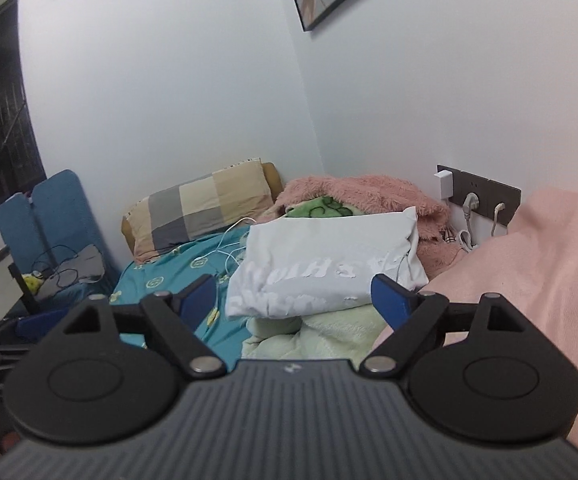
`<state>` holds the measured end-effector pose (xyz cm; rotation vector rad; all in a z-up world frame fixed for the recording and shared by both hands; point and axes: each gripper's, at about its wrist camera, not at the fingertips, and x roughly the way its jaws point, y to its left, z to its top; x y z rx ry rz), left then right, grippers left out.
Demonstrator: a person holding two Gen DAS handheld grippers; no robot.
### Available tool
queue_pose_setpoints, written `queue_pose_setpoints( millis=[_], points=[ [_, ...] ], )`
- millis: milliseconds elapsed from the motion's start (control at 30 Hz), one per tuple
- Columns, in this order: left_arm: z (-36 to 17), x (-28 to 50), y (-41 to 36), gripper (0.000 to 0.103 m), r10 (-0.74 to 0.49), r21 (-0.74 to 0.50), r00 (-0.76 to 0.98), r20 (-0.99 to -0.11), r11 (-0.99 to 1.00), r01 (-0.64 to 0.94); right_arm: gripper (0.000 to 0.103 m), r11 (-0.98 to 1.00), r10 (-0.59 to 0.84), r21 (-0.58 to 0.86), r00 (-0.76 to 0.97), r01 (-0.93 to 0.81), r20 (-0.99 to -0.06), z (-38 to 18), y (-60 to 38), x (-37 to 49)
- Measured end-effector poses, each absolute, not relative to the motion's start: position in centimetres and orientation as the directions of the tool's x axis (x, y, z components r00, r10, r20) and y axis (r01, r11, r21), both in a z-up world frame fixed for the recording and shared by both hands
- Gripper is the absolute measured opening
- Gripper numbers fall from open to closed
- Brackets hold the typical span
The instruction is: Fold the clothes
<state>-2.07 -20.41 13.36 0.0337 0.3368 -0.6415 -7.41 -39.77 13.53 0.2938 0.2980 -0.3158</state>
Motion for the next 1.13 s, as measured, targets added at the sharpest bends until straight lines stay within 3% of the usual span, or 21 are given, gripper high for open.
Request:
queue_pose_setpoints(
  millis=[400, 1133],
  points=[
    [12.5, -6.1, -17.4, 0.103, -0.573, -0.006, 0.780, -0.251, 0.807, 0.591, 0.086, 0.927, -0.346, 0.060, 0.905, 0.371, -0.245, 11.4, -32.6, -8.8],
    [11.8, -5.5, -17.1, 0.103, -0.551, -0.023, 0.797, -0.249, 0.826, 0.563, 0.086, 0.915, -0.382, 0.047, 0.896, 0.401, -0.226, 10.1, -31.7, -9.6]
  ],
)
